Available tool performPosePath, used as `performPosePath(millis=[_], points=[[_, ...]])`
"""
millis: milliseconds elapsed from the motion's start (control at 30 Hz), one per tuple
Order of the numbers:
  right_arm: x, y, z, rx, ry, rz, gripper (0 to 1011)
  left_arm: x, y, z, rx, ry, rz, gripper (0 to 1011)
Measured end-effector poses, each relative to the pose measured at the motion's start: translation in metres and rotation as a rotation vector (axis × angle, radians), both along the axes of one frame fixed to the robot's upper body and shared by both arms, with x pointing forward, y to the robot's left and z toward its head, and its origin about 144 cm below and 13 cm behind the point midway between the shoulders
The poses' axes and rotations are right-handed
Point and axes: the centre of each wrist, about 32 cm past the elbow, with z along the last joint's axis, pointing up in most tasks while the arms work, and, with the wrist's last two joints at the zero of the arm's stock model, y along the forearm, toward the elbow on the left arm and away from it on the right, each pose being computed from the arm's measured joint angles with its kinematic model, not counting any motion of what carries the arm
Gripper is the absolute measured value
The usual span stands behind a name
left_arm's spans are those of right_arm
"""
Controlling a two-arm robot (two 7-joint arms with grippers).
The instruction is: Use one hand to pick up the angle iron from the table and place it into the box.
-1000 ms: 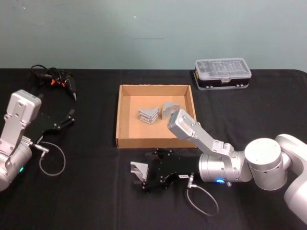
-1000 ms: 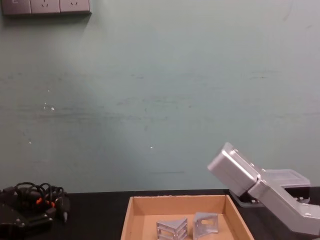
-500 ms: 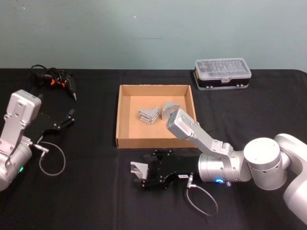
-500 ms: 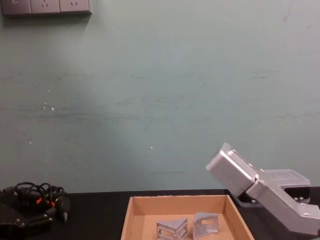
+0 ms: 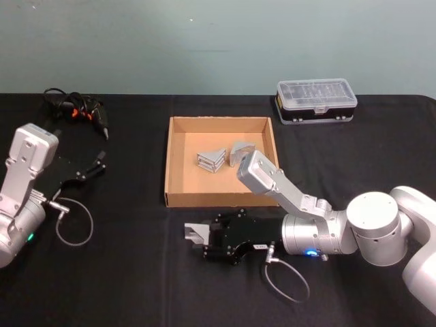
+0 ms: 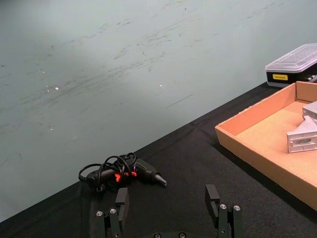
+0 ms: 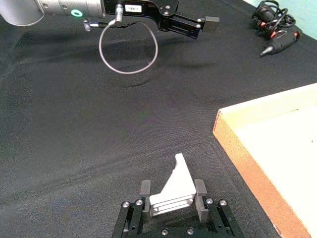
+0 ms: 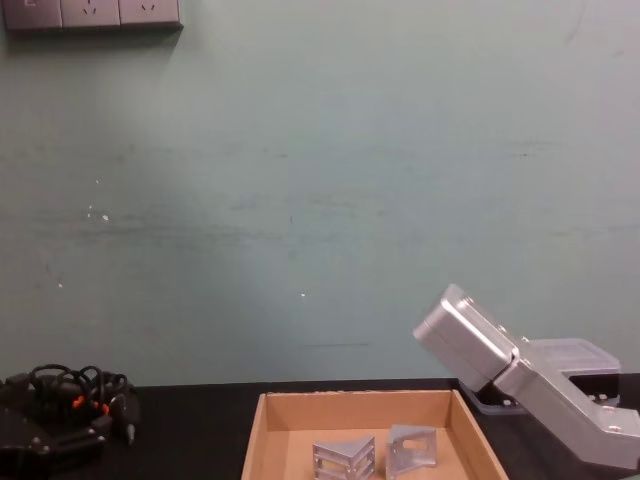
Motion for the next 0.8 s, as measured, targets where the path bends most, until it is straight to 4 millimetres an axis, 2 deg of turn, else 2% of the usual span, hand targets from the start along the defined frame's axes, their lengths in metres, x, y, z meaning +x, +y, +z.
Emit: performPosePath(millis=[367, 600, 800], points=[[-0.002, -0.001, 0.002, 0.013, -0.01, -0.004, 528, 0.0, 0.0, 0.0, 0.0, 0.0, 0.0, 1011], [-0.005, 0.001, 0.02, 0.054, -0.046, -0.016, 528, 0.0, 0.0, 0.0, 0.0, 0.0, 0.0, 1011], [0.005, 0.004, 0.045, 0.081, -0.086, -0.03, 528, 0.0, 0.0, 0.0, 0.0, 0.0, 0.0, 1011]])
